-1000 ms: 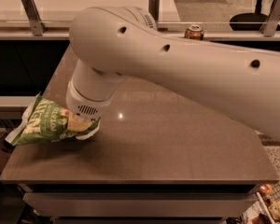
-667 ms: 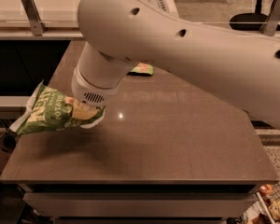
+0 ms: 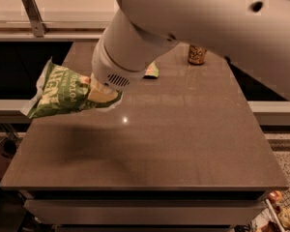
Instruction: Pick green jalapeno chip bag
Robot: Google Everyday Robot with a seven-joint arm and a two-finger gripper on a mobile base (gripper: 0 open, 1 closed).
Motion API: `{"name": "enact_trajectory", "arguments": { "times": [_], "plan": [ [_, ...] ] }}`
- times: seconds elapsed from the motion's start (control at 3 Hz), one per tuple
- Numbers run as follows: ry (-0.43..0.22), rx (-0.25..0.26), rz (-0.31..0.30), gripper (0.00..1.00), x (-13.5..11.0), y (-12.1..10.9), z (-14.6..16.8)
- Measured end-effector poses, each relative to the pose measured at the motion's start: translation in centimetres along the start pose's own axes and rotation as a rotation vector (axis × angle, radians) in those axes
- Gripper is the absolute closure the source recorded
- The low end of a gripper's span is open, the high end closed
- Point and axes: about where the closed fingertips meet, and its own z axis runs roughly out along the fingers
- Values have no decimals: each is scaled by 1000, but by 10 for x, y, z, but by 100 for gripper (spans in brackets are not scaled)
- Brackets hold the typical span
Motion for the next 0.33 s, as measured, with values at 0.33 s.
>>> {"name": "enact_trajectory", "arguments": {
  "times": [0.33],
  "plan": [
    [-39,74,-7,100,-4,-7,-31]
  ]
}}
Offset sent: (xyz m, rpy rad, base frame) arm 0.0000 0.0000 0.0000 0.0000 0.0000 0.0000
